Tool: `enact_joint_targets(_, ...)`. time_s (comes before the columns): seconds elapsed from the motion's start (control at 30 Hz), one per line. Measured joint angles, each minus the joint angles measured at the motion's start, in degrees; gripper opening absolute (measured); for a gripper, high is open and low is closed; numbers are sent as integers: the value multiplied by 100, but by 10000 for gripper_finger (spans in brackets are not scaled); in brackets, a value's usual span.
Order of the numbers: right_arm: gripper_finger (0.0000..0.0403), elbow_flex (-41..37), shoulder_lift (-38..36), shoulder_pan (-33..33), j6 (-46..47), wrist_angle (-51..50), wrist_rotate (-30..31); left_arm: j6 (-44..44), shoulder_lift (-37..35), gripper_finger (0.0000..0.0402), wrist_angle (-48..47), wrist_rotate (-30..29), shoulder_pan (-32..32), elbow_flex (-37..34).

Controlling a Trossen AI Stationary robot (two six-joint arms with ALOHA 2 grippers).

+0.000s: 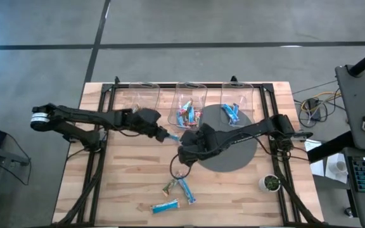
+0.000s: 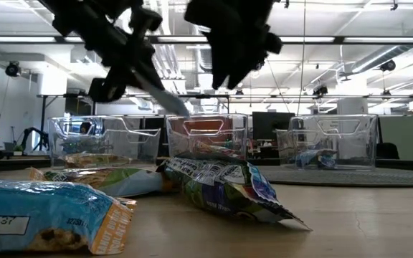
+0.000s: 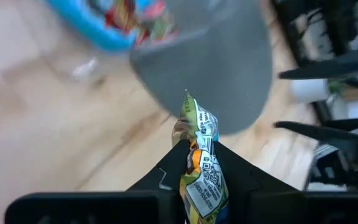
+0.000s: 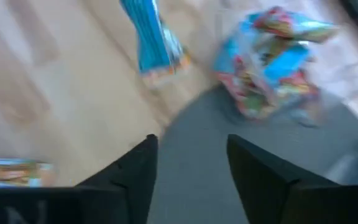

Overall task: Pick and place Granola Bars by type
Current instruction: Put the yellow granola bar into the left transparent bin

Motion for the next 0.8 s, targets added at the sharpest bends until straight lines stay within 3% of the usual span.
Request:
enact_joint_targets(0.07,206,0,-53,42,141,-297,209,205,-276,42,-34,-135,113,134)
enact_joint_targets(0.13,221,0,-111,73,252,-514,352,506,-595,42,-214,-680,195,396)
enact_joint_targets(0.33,244,2,-184,64,339,-638,595,1572,-1098,41,-2338,-3866,225,1217)
enact_joint_targets(0.43,247,2,-181,66,299,-624,595,1627,-1127,41,-3246,-4838,241,1311)
enact_joint_targets(0.7,236,-13,-160,62,193,-618,585,1931,-865,41,-2999,-5787,349,933)
enact_joint_targets(0.8,234,-13,-160,73,196,-618,579,1912,-740,41,-2760,-5814,518,756)
